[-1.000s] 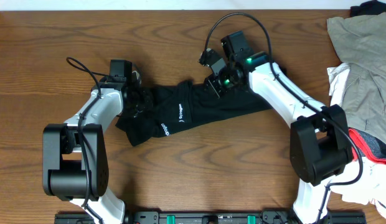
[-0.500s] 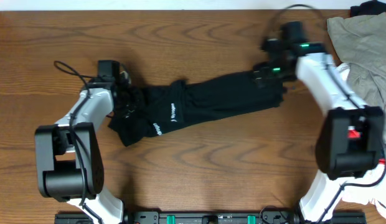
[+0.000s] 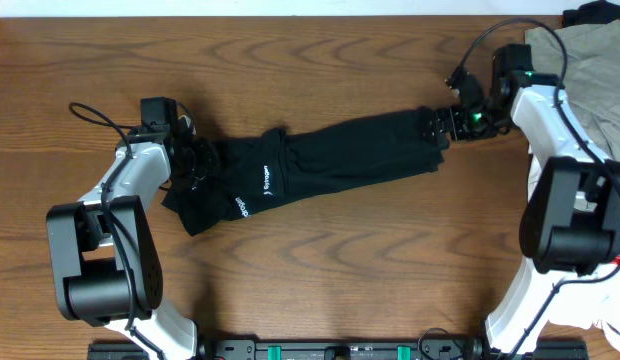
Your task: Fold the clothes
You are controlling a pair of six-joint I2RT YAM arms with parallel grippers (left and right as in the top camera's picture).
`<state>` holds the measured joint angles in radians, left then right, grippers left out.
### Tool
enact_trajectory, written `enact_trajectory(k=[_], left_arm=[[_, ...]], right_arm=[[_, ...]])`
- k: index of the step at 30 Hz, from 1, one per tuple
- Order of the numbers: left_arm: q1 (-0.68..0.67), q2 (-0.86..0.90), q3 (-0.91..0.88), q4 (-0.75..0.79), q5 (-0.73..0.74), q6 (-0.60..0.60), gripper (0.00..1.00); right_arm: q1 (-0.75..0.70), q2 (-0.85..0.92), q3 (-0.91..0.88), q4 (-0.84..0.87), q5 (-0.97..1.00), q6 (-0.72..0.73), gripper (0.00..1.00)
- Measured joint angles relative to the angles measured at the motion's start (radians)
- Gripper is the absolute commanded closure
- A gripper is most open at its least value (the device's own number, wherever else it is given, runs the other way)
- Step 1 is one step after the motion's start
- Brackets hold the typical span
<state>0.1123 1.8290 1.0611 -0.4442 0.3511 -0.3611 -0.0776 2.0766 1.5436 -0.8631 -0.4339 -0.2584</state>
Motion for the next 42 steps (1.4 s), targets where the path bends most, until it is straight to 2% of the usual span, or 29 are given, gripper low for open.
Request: enact_trajectory(k=[8,17,20,25,27,30,42], left_arm=[[0.0,0.0,0.0,0.0,0.0,0.0,0.61],[0.0,0.0,0.001,0.0,-0.001,0.0,0.61],[0.0,0.0,0.001,0.0,-0.002,0.0,0.61],[0.0,0.0,0.001,-0.001,-0.002,0.0,0.61],[0.0,0.0,0.001,-0.002,-0.002,0.0,0.61],[0.0,0.0,0.001,-0.002,-0.003,0.0,0.61],[0.0,0.0,0.002,-0.004,-0.006,0.0,0.61]], right_arm=[[-0.004,0.079,0.006,0.019,-0.022,-0.014,0.07],[-0.003,0.096,0.013,0.016,-0.067,-0.017,0.14],[0.003,0.106,0.018,0.006,-0.091,-0.024,0.28],[0.04,0.137,0.024,0.004,-0.116,-0.024,0.81],[0.051,0.146,0.024,0.005,-0.119,-0.026,0.93],[0.051,0.151,0.024,0.003,-0.12,-0.018,0.99],[-0.023,0.105,0.015,-0.018,-0.062,0.024,0.99]])
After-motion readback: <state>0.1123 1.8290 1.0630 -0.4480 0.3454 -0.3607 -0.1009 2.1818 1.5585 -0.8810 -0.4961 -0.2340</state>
